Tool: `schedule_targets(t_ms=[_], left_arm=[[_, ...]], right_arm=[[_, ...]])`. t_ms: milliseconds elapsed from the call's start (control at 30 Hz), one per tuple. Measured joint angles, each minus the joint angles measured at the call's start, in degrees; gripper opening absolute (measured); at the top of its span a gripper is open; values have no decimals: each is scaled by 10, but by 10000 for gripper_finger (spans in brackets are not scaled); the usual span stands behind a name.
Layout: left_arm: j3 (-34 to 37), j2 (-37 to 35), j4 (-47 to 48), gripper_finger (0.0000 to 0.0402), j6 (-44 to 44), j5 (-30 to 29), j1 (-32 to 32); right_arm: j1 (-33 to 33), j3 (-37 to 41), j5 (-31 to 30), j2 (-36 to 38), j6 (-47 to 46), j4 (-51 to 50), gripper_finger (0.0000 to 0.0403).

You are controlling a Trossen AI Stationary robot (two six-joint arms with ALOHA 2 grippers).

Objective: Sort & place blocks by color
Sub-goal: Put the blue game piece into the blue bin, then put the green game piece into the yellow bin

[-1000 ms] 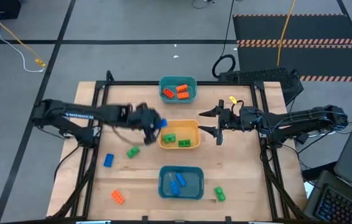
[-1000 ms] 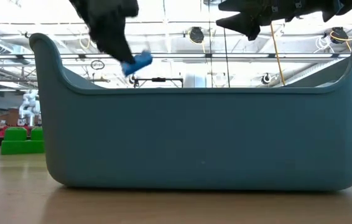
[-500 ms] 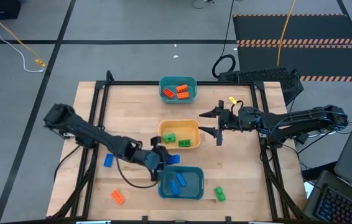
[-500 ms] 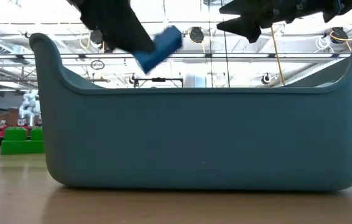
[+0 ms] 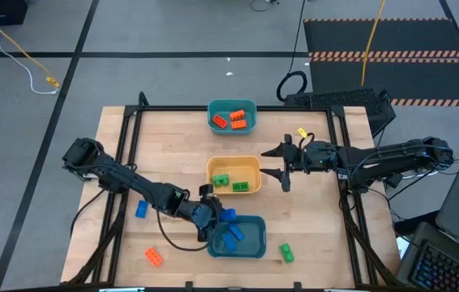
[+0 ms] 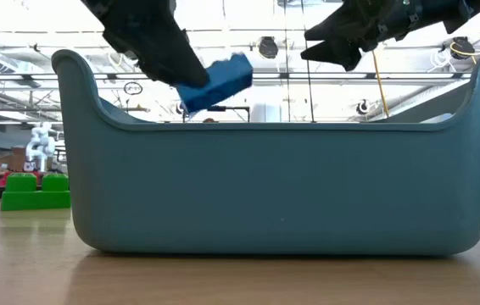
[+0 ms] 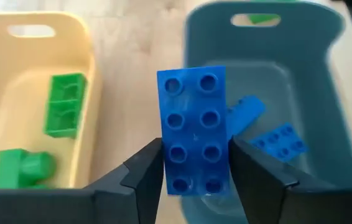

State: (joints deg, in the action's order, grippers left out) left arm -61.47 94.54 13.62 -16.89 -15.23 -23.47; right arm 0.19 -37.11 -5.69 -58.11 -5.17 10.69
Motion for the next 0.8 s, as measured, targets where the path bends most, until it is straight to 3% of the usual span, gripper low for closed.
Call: schedule_targets(t_ms=[467,733,800], left_arm=[[0,0,-1,190,-14,15,-37],[-2,-2,6,191,26,-5,-28],[-6,-16,14,191,37,-12,-16]], right_arm=[[0,0,23,0,-5,-4,251],[5,5,234,-9,-101,12,251],[14,18,256,-10,-117,19,251]])
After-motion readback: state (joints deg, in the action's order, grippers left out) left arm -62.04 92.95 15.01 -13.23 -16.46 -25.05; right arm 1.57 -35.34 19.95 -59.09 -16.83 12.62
